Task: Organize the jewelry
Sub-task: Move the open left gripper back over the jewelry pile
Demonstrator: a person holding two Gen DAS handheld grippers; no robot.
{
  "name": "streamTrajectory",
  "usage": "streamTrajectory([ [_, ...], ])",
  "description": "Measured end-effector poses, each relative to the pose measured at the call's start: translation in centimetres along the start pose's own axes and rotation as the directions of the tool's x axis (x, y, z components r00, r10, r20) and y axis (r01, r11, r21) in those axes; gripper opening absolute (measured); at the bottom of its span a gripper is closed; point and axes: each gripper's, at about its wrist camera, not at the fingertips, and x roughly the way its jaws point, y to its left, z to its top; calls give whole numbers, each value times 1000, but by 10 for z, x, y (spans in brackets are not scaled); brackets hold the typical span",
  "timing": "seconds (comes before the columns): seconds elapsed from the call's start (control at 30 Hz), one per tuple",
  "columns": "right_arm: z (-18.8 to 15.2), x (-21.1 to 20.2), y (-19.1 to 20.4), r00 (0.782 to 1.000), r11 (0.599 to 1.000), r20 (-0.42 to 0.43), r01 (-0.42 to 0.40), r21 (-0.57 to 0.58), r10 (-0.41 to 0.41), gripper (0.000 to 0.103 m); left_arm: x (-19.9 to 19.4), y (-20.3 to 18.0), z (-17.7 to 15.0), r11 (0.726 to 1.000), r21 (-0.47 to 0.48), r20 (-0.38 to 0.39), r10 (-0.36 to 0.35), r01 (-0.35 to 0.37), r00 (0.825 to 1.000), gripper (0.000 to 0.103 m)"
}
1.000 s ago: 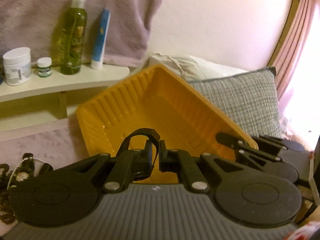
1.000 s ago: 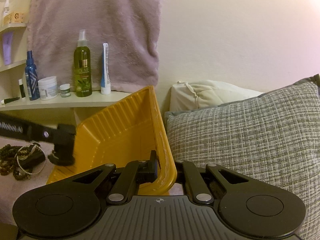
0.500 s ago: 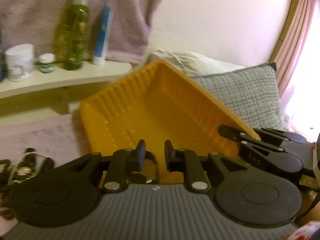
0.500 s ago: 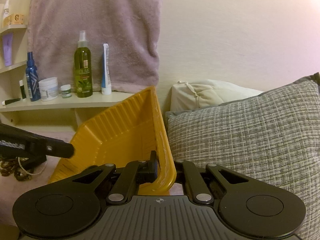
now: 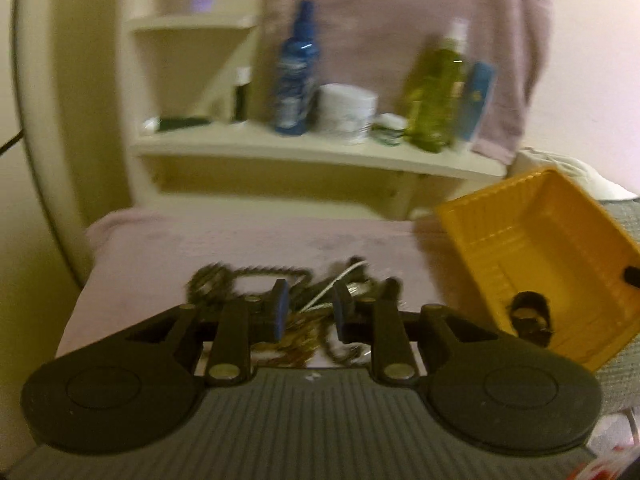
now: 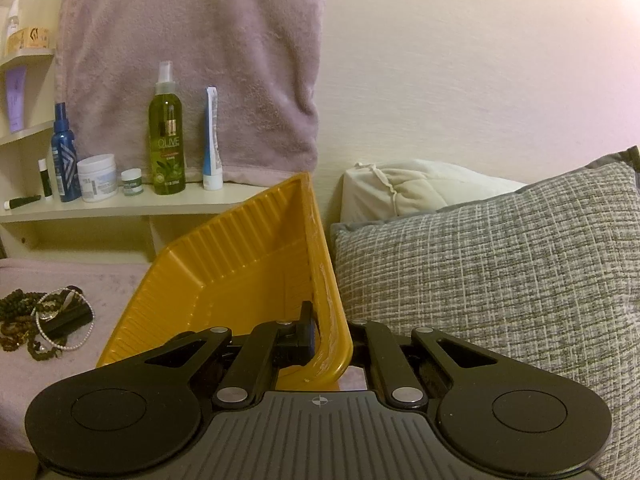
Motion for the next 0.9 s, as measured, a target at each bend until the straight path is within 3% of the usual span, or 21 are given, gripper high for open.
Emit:
streamTrajectory([
  [0.17, 0, 1, 1, 1000, 1000, -3, 4, -6, -5, 6, 5, 2, -15, 1000, 3, -14, 22, -22, 1000, 22],
  [0.37, 0, 1, 1, 1000, 1000, -7, 7, -8, -7, 6, 16, -30, -36, 985, 170, -19, -6, 9, 1000, 23],
  [0.53, 0, 2, 0, 1000, 1000, -10, 8, -8, -8, 6, 27, -39, -51, 965, 256, -23, 59, -51, 998, 23],
  [0.9, 0, 4, -1, 1000, 1000, -13, 9, -8, -9, 6, 32, 0, -55, 942, 291, -6, 175, -165, 985, 23],
])
